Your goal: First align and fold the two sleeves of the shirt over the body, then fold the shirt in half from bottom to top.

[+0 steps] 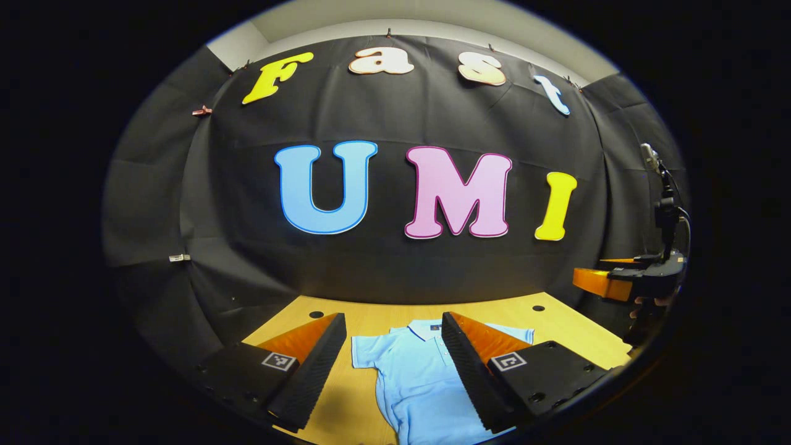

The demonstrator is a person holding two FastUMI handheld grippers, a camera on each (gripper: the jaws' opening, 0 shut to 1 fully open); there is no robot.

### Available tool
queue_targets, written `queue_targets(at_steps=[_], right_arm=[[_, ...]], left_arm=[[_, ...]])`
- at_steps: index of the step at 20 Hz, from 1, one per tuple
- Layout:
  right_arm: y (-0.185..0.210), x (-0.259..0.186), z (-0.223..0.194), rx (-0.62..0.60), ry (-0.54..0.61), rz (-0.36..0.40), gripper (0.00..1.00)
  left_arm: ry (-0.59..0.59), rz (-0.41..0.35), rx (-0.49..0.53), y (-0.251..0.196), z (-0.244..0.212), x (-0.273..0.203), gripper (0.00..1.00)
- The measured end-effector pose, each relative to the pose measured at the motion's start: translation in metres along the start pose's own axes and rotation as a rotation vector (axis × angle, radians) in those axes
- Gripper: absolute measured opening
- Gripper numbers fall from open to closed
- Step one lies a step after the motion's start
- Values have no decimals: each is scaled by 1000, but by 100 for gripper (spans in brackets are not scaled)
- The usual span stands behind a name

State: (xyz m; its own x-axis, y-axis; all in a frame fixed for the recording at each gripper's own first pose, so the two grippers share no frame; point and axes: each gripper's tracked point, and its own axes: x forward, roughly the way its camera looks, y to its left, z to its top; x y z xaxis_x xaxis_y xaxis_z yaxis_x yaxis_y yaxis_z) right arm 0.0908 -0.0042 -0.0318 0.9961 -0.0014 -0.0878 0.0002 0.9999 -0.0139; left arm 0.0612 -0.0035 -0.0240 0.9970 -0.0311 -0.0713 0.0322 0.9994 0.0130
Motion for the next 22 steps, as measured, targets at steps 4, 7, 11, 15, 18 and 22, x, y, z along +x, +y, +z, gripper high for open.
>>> queue_targets(at_steps=[4,7,11,15,18,22], right_arm=[[-24,44,-27,-24,42,-16,97],[-43,83,-66,-47,122,-22,97],[-59,128,-120,-40,230,-28,97],[-79,169,-182,-53,350,-49,98],[-92,191,-227,-16,444,-79,98],[-108,206,-261,16,516,-103,97]], left_arm=[[35,31,-9,6,-14,7,98],[66,68,1,11,-25,10,98],[104,113,-1,13,-36,15,99],[161,150,-48,9,-55,26,98],[176,150,-35,2,-60,39,99],[187,118,-27,-13,-62,55,98]])
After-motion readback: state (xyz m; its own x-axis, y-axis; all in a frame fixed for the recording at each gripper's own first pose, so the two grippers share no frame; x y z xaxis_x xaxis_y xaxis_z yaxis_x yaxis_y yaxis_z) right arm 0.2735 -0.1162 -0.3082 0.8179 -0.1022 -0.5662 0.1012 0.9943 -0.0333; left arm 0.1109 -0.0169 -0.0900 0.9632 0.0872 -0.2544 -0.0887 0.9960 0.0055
